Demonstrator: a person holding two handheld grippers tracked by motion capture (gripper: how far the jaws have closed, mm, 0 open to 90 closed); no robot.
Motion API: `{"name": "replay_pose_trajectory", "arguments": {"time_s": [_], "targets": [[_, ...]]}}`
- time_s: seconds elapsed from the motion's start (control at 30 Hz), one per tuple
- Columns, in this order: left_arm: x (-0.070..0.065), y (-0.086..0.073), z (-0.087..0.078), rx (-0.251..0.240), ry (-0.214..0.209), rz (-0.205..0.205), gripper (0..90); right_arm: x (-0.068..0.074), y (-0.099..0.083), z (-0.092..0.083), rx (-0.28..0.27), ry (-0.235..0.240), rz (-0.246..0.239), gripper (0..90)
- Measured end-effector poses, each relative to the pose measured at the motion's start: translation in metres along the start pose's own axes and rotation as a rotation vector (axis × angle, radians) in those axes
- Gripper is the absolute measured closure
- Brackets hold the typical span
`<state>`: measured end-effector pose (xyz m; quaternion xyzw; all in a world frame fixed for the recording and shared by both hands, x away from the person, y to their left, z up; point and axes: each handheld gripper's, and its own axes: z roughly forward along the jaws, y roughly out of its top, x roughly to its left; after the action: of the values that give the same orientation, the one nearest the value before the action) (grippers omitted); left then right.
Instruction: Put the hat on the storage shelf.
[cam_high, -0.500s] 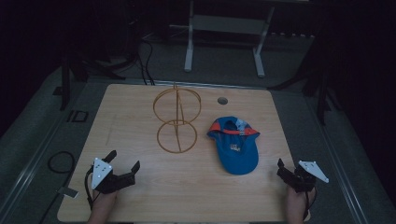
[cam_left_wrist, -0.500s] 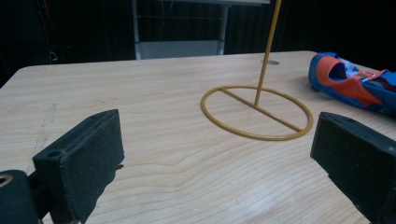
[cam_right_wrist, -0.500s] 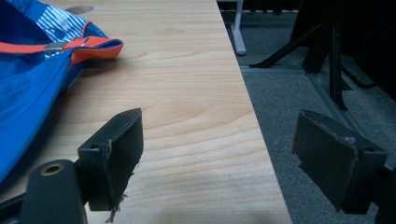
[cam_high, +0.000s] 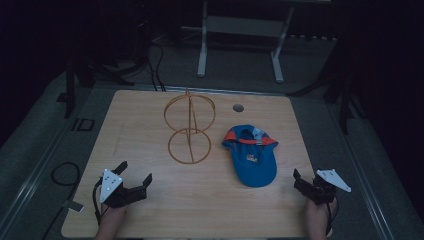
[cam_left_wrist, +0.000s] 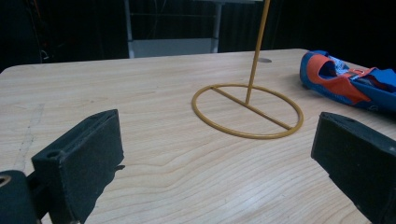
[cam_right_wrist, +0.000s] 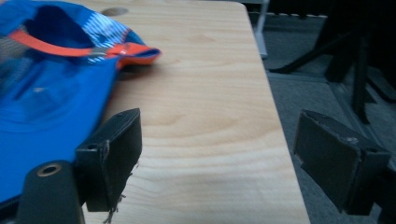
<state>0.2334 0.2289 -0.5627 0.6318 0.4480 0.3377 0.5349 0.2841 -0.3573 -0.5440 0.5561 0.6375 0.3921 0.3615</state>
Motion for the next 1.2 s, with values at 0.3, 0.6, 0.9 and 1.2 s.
{"name": "replay_pose_trajectory", "arguments": {"time_s": [0.3, 0.6, 0.9, 1.2], "targets": [[-0.004, -0.001, 0.003, 0.026, -0.025, 0.006, 2.5, 0.004, 0.039, 0.001, -0.013, 0.073, -0.044, 13.3], [-0.004, -0.001, 0.004, 0.04, -0.027, 0.013, 2.6, 0.017, 0.078, 0.014, -0.002, 0.186, -0.119, 13.0], [-0.003, 0.0, 0.003, 0.035, -0.039, 0.01, 2.6, 0.039, 0.106, 0.035, 0.03, 0.322, -0.143, 12.9], [-0.002, 0.001, 0.001, 0.04, -0.043, 0.012, 2.6, 0.061, 0.124, 0.068, 0.071, 0.417, -0.202, 22.4]]}}
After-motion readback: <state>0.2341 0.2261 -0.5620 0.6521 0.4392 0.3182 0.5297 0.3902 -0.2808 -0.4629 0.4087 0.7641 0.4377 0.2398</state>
